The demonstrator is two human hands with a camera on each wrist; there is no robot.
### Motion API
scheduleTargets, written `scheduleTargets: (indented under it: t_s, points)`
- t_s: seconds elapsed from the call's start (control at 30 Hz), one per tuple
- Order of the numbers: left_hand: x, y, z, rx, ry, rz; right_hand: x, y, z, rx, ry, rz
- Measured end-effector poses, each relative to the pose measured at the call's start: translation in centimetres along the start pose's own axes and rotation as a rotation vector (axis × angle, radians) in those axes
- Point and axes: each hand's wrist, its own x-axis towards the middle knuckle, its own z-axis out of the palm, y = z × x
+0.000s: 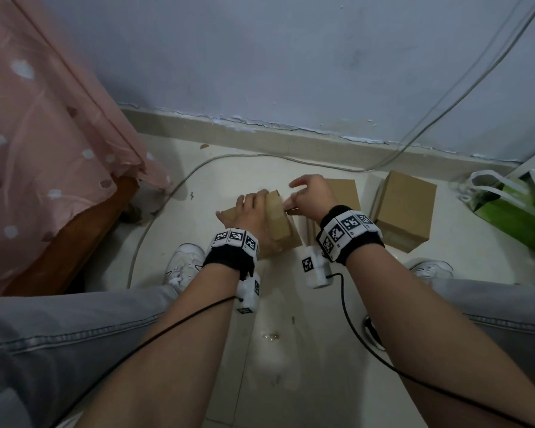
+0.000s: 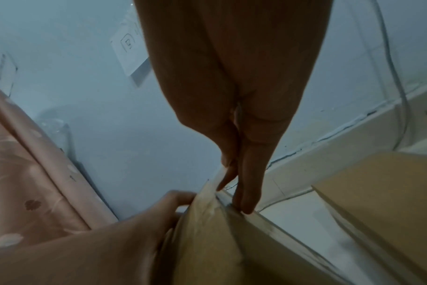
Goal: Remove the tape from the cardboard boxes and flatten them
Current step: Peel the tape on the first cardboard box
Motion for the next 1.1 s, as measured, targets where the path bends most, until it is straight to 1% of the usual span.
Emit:
scheduleTargets:
  t_s: [0.1, 0.27, 0.33, 0.4, 0.47, 0.53, 0.57, 0.6, 0.63, 0.67, 0.73, 0.8, 0.83, 0.87, 0.9, 0.97, 1.03, 1.1]
  points:
    - [0.1, 0.0, 0.8, -0.031, -0.003, -0.001, -0.1, 0.5, 0.6, -0.035, -0.054, -0.014]
    - [0.0, -0.6, 0.4, -0.098, 0.033, -0.04, 0.3, 0.8, 0.8, 0.016, -0.078, 0.054]
    - [-0.2, -2.0, -0.2, -0.161, 0.048, -0.108, 0.6, 0.7, 0.2, 0.127, -0.045, 0.105]
    - [-0.5, -4.2, -0.4, -0.267, 0.042, -0.157, 1.3, 0.6, -0.9, 0.102, 0.024, 0.105]
    - [-0.9, -5.8, -0.3, -0.355, 0.04, -0.16, 1.6, 0.8, -2.3, 0.063, 0.103, 0.102]
    - [-1.4, -6.2, -0.1, -0.393, 0.05, -0.162, 1.8, 1.3, -2.9, 0.036, 0.126, 0.117]
    - [-1.5, -6.2, -0.1, -0.401, 0.055, -0.171, 1.7, 1.5, -2.8, 0.05, 0.111, 0.133]
    - [-1.5, -6.1, -0.1, -0.405, 0.058, -0.176, 1.6, 1.6, -2.5, 0.119, 0.072, 0.143]
    - [-1.5, -6.1, -0.2, -0.404, 0.052, -0.178, 1.4, 1.5, -1.9, 0.284, 0.013, 0.154]
    - [-1.4, -6.1, -0.2, -0.403, 0.046, -0.172, 1.2, 1.4, -1.3, 0.496, -0.047, 0.163]
    - [-1.3, -6.0, -0.4, -0.418, 0.05, -0.159, 0.8, 0.8, -0.4, 0.836, -0.122, 0.172]
    - [-1.4, -5.8, -0.3, -0.497, 0.072, -0.157, 0.5, -0.2, 0.0, 0.998, -0.148, 0.15]
    - [-1.4, -5.8, 0.0, -0.541, 0.078, -0.158, 0.4, -0.7, 0.0, 1.019, -0.143, 0.131]
    - [-1.4, -5.9, 0.4, -0.576, 0.078, -0.158, 0.3, -1.2, 0.0, 0.99, -0.123, 0.117]
    - [-1.4, -6.0, 0.7, -0.592, 0.062, -0.164, 0.1, -1.6, 0.0, 0.908, -0.09, 0.109]
    - [-1.3, -6.2, 1.4, -0.579, -0.002, -0.162, 0.0, -1.9, 0.1, 0.677, -0.024, 0.092]
    - [-1.3, -6.0, 1.9, -0.54, -0.05, -0.14, -0.3, -1.8, 0.5, 0.472, -0.047, 0.088]
    - [-1.2, -5.2, 2.2, -0.48, -0.062, -0.091, -0.6, -1.4, 1.0, 0.391, -0.122, 0.13]
